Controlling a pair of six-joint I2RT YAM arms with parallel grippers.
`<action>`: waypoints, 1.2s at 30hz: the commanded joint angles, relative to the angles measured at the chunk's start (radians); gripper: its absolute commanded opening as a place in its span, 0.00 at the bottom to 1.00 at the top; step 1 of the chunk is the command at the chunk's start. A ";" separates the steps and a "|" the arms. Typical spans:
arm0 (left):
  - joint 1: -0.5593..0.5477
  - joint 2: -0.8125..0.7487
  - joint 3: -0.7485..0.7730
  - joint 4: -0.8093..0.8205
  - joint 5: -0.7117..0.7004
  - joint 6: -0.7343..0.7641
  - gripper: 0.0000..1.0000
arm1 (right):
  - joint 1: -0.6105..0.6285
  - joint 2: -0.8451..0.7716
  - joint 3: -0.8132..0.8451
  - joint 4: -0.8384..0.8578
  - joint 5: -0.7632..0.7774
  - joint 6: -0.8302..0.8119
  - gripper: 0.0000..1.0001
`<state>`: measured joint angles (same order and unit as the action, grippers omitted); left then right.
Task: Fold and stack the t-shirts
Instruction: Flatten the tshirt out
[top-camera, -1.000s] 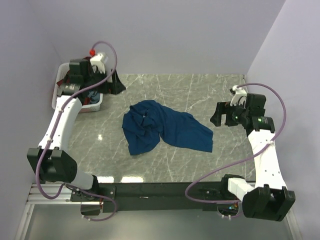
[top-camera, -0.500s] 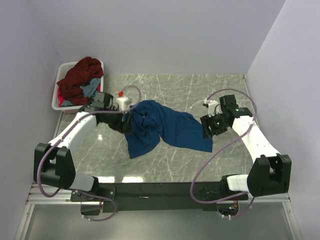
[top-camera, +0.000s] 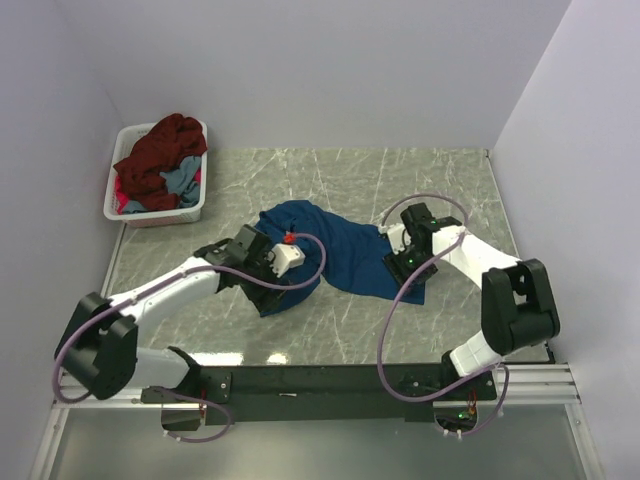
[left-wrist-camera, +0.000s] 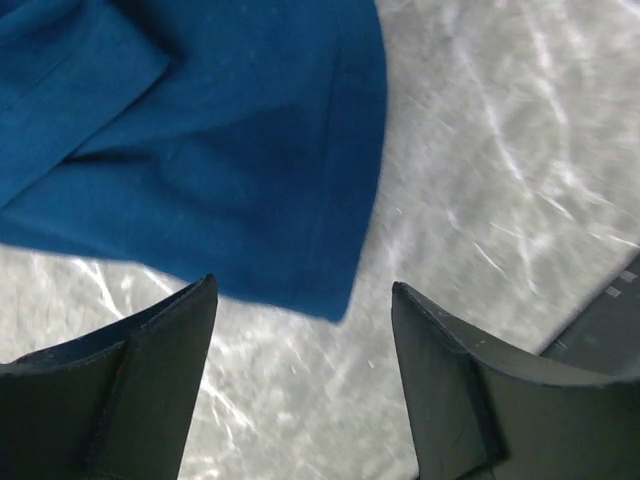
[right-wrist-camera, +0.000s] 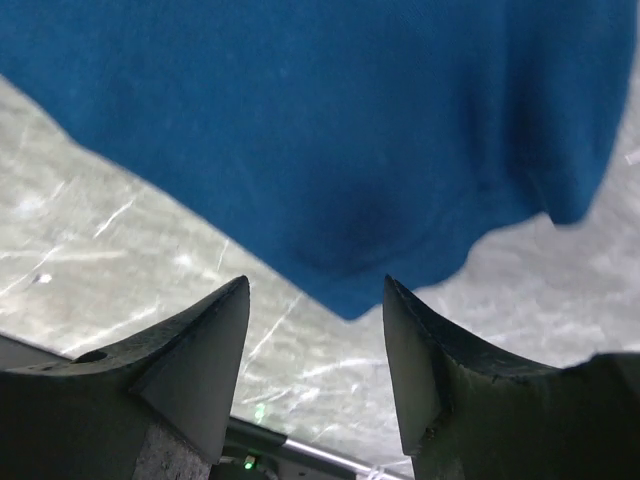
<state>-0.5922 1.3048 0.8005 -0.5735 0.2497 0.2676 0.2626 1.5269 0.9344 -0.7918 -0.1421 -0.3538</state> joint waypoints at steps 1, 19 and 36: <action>-0.037 0.050 -0.003 0.115 -0.121 0.012 0.75 | 0.035 0.038 -0.002 0.054 0.067 -0.005 0.63; 0.003 0.104 -0.052 0.089 -0.282 0.107 0.00 | 0.008 0.099 0.001 0.069 0.110 -0.053 0.00; 0.333 -0.004 0.134 -0.106 -0.233 0.416 0.00 | -0.465 -0.010 0.408 -0.161 -0.097 -0.152 0.00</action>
<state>-0.2665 1.3193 0.9516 -0.6289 0.0147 0.5915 -0.1894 1.5360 1.3491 -0.8963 -0.2268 -0.4713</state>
